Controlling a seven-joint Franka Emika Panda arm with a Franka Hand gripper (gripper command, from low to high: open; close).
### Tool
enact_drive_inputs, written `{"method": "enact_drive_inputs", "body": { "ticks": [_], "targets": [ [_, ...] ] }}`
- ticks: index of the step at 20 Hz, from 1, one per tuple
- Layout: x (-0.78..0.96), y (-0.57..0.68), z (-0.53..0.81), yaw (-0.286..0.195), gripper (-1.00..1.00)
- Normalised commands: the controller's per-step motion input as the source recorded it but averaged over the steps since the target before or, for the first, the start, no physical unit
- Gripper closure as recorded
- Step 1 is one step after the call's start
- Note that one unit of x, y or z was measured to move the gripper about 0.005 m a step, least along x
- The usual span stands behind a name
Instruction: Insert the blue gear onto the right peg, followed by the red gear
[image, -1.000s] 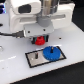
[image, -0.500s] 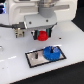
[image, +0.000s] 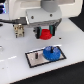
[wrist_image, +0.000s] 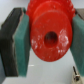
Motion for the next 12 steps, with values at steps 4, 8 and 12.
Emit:
{"method": "enact_drive_inputs", "body": {
  "ticks": [4,8,12],
  "targets": [
    [0.61,0.03,0.17,0.000,1.00],
    [0.56,0.09,0.12,0.000,1.00],
    [0.46,0.12,0.05,0.000,1.00]
  ]
}}
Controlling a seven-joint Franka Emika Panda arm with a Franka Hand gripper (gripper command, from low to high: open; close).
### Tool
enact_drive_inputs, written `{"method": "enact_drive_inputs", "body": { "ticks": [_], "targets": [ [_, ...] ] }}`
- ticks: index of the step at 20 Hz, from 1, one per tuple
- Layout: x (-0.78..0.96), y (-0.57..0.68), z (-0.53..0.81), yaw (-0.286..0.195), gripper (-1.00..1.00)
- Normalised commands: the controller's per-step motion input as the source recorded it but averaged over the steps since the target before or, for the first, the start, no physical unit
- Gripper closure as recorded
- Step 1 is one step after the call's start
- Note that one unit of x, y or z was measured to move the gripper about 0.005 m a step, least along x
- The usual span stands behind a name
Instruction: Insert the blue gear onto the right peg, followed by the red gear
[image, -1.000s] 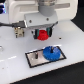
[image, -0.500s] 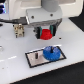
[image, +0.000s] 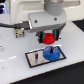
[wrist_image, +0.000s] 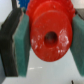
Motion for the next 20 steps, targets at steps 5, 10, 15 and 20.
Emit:
{"method": "enact_drive_inputs", "body": {
  "ticks": [5,10,15,20],
  "targets": [
    [0.36,0.19,0.05,0.000,1.00],
    [0.25,0.06,0.04,0.000,1.00],
    [0.22,0.05,0.00,0.000,1.00],
    [0.26,0.05,0.06,0.000,1.00]
  ]
}}
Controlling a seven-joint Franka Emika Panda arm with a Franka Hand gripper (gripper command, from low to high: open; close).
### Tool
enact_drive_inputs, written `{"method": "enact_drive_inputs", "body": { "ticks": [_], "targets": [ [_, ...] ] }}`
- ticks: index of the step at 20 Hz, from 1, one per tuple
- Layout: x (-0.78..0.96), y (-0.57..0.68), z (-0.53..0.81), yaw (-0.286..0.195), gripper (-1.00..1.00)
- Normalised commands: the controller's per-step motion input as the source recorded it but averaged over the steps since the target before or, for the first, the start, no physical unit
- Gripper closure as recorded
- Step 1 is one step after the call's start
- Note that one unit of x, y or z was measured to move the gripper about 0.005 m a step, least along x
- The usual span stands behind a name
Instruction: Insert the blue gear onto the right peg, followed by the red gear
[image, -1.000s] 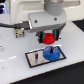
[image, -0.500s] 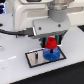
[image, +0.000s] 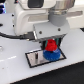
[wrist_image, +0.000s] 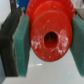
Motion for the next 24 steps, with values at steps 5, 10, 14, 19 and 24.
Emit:
{"method": "enact_drive_inputs", "body": {
  "ticks": [5,10,14,19,24],
  "targets": [
    [0.25,0.01,0.14,0.000,1.00],
    [0.35,-0.02,0.21,0.000,1.00],
    [0.47,0.01,0.34,0.000,1.00],
    [0.27,0.03,0.17,0.000,1.00],
    [0.20,0.02,0.00,0.000,1.00]
  ]
}}
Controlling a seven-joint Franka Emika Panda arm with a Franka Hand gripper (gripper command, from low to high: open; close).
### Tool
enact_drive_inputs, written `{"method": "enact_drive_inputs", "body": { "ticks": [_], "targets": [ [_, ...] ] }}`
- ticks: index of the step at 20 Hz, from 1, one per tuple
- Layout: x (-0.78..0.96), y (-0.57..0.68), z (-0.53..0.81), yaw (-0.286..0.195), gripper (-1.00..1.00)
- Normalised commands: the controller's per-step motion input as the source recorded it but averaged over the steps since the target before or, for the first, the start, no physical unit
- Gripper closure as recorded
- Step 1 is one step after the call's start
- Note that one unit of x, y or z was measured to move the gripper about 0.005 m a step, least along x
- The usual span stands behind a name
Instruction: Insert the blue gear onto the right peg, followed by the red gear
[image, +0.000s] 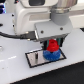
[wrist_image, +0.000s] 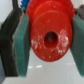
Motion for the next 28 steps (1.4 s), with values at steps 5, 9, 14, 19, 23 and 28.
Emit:
{"method": "enact_drive_inputs", "body": {
  "ticks": [5,9,14,19,23,28],
  "targets": [
    [0.21,0.03,-0.17,0.000,1.00],
    [0.21,0.05,0.17,0.000,1.00],
    [0.34,0.03,0.24,0.000,1.00],
    [0.24,0.01,0.18,0.000,1.00],
    [0.13,0.01,0.00,0.000,1.00],
    [0.16,0.00,-0.12,0.000,1.00]
  ]
}}
